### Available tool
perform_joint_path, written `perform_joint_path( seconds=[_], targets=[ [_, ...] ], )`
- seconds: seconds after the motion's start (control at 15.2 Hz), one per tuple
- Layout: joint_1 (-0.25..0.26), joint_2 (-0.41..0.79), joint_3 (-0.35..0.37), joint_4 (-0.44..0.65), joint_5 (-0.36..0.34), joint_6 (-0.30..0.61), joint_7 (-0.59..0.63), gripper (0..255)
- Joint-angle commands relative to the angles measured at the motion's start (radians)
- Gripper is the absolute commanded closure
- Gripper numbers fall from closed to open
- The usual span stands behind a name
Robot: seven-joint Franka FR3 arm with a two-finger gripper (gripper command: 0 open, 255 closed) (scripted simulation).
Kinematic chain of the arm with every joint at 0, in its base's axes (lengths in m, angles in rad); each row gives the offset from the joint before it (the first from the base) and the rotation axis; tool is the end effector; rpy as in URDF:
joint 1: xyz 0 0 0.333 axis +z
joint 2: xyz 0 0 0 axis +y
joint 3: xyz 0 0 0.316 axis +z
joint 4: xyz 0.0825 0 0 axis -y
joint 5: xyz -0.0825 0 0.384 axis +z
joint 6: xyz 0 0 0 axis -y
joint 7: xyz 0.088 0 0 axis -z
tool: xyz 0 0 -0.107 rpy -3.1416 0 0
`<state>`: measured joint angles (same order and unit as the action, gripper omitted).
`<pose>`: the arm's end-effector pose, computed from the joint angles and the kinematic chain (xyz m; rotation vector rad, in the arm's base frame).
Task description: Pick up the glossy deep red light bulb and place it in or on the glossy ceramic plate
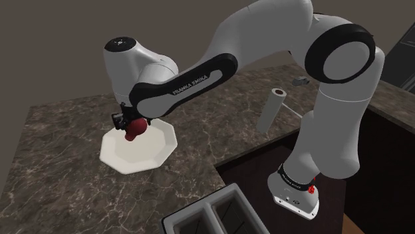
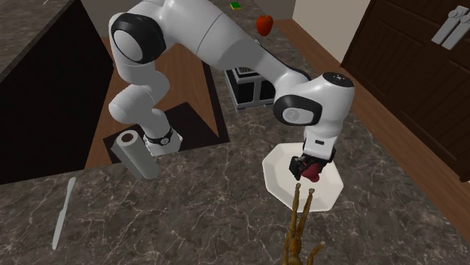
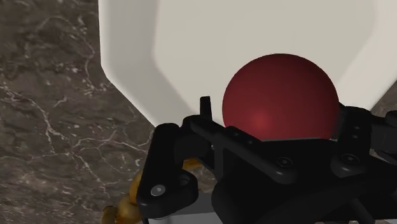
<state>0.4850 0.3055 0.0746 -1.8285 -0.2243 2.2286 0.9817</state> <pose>0.5482 0.3315 0.3771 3.0458 -0.4568 0.2803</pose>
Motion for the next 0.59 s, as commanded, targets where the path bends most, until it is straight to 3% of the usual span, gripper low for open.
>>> perform_joint_path(
  seconds=[0.0,0.26,0.53],
  targets=[
    [0.002,0.003,0.001,-0.009,0.000,-0.002,0.003,0],
    [-0.001,0.008,0.000,-0.002,0.001,-0.002,-0.002,0],
    [0.006,-0.053,0.009,0.041,0.017,-0.106,-0.013,0]
  ],
)
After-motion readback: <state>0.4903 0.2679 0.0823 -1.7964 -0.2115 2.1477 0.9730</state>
